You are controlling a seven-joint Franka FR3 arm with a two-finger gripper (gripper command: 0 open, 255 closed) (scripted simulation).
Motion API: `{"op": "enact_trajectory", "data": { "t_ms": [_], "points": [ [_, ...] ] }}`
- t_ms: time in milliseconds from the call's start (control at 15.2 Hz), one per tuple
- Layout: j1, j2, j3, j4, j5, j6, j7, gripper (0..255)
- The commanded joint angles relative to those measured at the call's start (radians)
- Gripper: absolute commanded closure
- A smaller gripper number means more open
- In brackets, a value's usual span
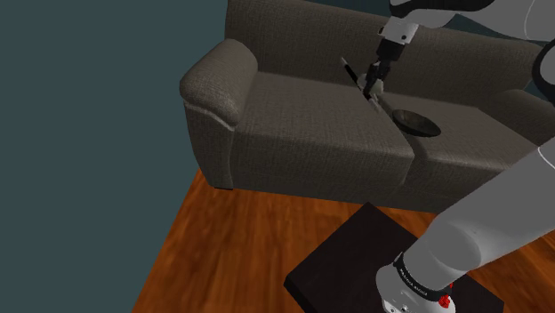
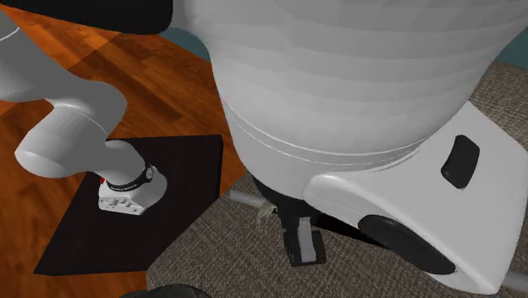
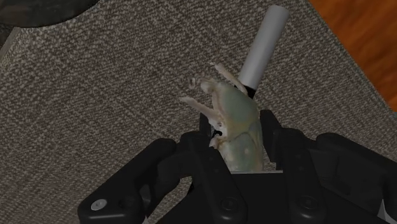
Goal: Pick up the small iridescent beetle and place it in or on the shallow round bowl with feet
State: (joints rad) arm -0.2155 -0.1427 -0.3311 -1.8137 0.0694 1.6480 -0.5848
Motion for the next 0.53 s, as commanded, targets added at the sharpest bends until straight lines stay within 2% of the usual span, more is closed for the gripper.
{"op": "enact_trajectory", "data": {
  "t_ms": [0, 462],
  "points": [
    [-0.020, -0.016, -0.025, -0.015, -0.010, -0.003, -0.044, 255],
    [-0.090, -0.037, -0.121, -0.025, -0.040, -0.024, -0.204, 255]
  ]
}}
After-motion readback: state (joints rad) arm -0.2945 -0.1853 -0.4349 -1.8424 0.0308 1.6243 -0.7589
